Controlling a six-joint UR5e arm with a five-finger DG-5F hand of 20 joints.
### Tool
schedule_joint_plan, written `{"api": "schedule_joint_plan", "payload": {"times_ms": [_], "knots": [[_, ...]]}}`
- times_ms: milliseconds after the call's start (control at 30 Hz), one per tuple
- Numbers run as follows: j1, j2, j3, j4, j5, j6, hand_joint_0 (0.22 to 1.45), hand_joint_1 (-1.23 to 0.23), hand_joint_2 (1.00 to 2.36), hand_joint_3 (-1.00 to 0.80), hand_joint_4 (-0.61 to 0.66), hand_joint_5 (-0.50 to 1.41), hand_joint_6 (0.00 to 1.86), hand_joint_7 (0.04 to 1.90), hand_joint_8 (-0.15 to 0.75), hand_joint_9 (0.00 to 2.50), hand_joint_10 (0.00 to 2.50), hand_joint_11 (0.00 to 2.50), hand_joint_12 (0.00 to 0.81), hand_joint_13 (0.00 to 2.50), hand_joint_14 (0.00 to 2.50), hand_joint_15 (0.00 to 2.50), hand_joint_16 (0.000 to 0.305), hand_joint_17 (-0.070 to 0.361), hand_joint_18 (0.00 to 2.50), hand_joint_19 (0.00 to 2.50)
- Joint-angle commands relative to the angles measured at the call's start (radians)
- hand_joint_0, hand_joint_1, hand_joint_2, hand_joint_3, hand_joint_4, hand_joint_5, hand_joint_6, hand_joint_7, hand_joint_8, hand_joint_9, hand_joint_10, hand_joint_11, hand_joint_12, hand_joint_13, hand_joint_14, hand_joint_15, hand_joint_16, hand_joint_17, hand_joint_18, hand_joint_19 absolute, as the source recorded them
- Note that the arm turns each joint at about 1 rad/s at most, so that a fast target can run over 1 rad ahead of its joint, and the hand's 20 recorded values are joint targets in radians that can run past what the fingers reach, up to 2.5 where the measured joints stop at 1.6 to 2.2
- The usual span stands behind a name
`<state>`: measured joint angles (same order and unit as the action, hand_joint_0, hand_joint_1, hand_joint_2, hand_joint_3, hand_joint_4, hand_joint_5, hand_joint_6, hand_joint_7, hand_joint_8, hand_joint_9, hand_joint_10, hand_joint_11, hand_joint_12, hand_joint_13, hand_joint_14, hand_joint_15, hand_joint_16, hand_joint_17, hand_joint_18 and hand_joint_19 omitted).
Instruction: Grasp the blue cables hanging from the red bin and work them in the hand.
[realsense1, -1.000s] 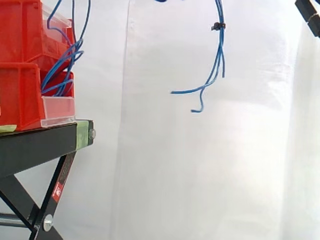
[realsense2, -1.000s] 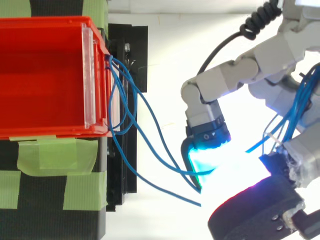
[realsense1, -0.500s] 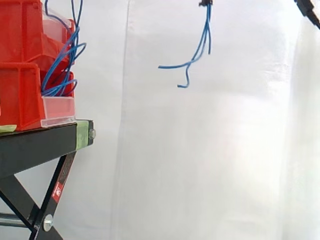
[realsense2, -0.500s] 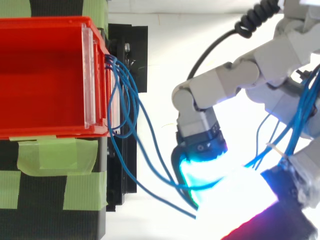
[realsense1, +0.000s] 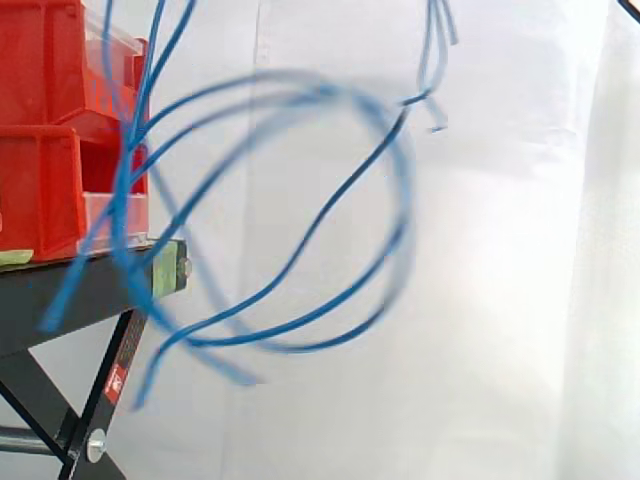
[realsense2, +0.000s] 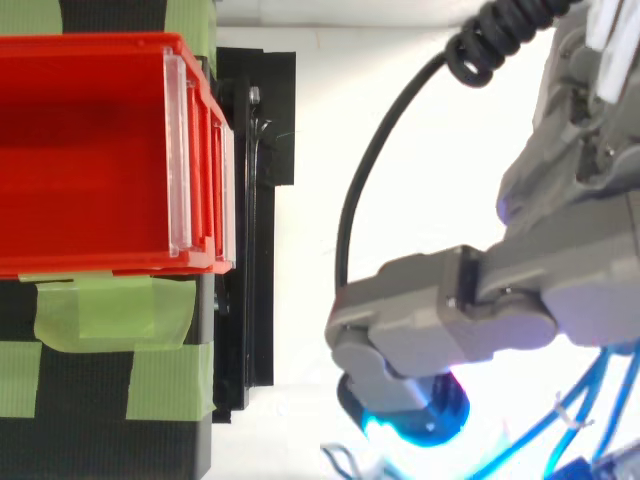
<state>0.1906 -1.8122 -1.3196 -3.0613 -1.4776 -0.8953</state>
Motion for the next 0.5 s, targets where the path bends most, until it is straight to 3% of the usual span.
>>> {"api": "schedule_joint_plan", "payload": {"times_ms": [0, 100, 233, 267, 333, 367, 433, 467], "knots": [[-0.003, 0.001, 0.0, 0.001, -0.001, -0.312, 0.89, -0.72, 1.02, -0.48, 0.25, 0.73, 0.0, 1.62, 0.51, 1.91, 2.5, 2.5, 0.704, 2.07, 2.5, 2.08, 0.209, 0.157, 2.42, 0.76], [-0.007, 0.001, 0.0, -0.002, 0.006, -0.336, 0.89, -0.72, 1.02, -0.47, 0.25, 0.73, 0.0, 1.62, 0.51, 1.91, 2.5, 2.5, 0.704, 2.07, 2.5, 2.08, 0.209, 0.157, 2.42, 0.76], [-0.007, -0.001, -0.004, -0.004, 0.014, -0.284, 0.89, -0.72, 1.02, -0.48, 0.25, 0.73, 0.0, 1.62, 0.51, 1.91, 2.5, 2.5, 0.704, 2.07, 2.5, 2.08, 0.209, 0.157, 2.42, 0.76], [-0.003, -0.001, -0.021, -0.007, 0.029, -0.168, 0.89, -0.72, 1.02, -0.48, 0.25, 0.73, 0.0, 1.63, 0.51, 1.91, 2.5, 2.5, 0.704, 2.07, 2.5, 2.08, 0.209, 0.157, 2.42, 0.76], [-0.002, 0.001, -0.041, -0.01, 0.046, -0.074, 0.89, -0.72, 1.02, -0.47, 0.25, 0.73, 0.0, 1.62, 0.51, 1.91, 2.5, 2.5, 0.704, 2.07, 2.5, 2.08, 0.209, 0.157, 2.42, 0.76], [0.001, 0.001, -0.076, -0.017, 0.083, 0.075, 0.89, -0.72, 1.02, -0.48, 0.25, 0.73, 0.0, 1.62, 0.51, 1.91, 2.5, 2.5, 0.704, 2.07, 2.5, 2.08, 0.209, 0.157, 2.42, 0.76], [0.004, 0.001, -0.115, -0.027, 0.137, 0.265, 0.89, -0.72, 1.02, -0.47, 0.25, 0.73, 0.0, 1.62, 0.51, 1.91, 2.5, 2.5, 0.704, 2.07, 2.5, 2.08, 0.209, 0.157, 2.42, 0.76], [0.004, -0.001, -0.121, -0.028, 0.148, 0.303, 0.89, -0.72, 1.02, -0.47, 0.25, 0.73, 0.0, 1.63, 0.51, 1.91, 2.5, 2.5, 0.704, 2.07, 2.5, 2.08, 0.209, 0.157, 2.42, 0.76]]}}
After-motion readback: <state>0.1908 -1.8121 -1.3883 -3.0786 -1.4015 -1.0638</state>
